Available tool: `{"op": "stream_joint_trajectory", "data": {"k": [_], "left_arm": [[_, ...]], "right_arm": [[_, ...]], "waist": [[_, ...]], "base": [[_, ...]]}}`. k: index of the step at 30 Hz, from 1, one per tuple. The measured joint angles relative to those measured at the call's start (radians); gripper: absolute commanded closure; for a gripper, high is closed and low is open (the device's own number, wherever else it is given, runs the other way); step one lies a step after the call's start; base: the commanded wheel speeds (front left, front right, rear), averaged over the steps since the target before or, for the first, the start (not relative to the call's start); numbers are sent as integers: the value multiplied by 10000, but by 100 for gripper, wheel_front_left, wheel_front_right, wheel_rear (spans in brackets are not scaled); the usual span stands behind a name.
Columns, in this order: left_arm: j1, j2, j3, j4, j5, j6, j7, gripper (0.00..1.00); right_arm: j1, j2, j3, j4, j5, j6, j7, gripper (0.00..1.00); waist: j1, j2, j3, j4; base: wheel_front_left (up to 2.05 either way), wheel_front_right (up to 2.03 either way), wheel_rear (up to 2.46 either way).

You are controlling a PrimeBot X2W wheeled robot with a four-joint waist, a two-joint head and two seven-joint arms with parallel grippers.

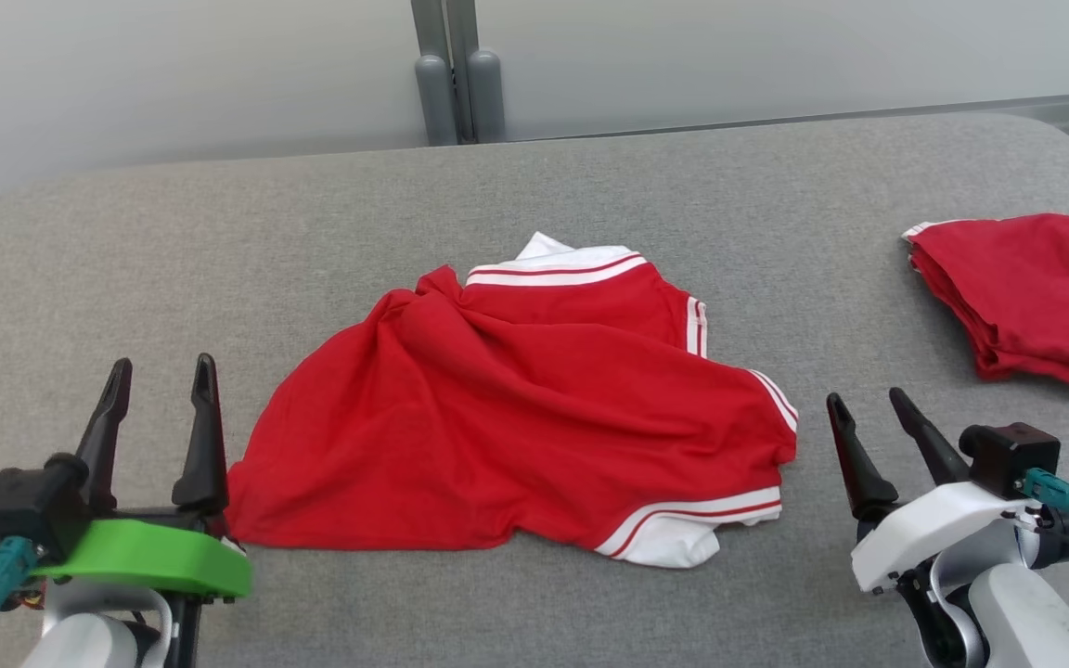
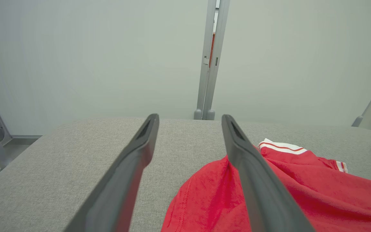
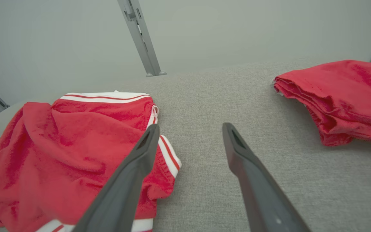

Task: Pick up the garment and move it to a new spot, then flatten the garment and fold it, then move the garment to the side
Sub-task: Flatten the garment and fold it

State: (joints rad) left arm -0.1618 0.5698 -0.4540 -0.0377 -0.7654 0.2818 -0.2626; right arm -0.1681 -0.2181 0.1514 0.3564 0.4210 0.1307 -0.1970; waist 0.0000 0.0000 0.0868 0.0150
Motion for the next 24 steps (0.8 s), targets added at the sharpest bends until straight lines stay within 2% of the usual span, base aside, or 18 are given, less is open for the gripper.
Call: {"op": "stream_joint_trajectory", "data": {"k": [5,9,14,15,16,24], "left_arm": [[732,-1258,782,-257,1344,-554,0,0],[994,-1896,1032,29,1812,-1225,0,0],[996,-2429,1294,345,2263,-1825,0,0],[997,-2502,1348,401,2324,-1916,0,0],[997,-2573,1409,449,2412,-2019,0,0],[1059,-3106,1685,851,2794,-2564,-2,0]], "right_arm": [[117,-201,675,176,614,0,1156,0],[181,-316,828,570,995,0,2201,0],[86,-268,761,997,1187,0,3185,0],[5,-265,790,997,1241,0,3235,87],[-91,-267,796,986,1243,0,3231,100],[-521,-341,587,299,1189,0,2370,100]], "waist": [[0,0,20,258],[0,0,46,485],[0,0,55,816],[0,0,58,890],[0,0,64,966],[0,0,92,1532]], "base": [[0,0,0],[0,0,0],[0,0,0],[0,0,0],[0,0,0],[0,0,0]]}}
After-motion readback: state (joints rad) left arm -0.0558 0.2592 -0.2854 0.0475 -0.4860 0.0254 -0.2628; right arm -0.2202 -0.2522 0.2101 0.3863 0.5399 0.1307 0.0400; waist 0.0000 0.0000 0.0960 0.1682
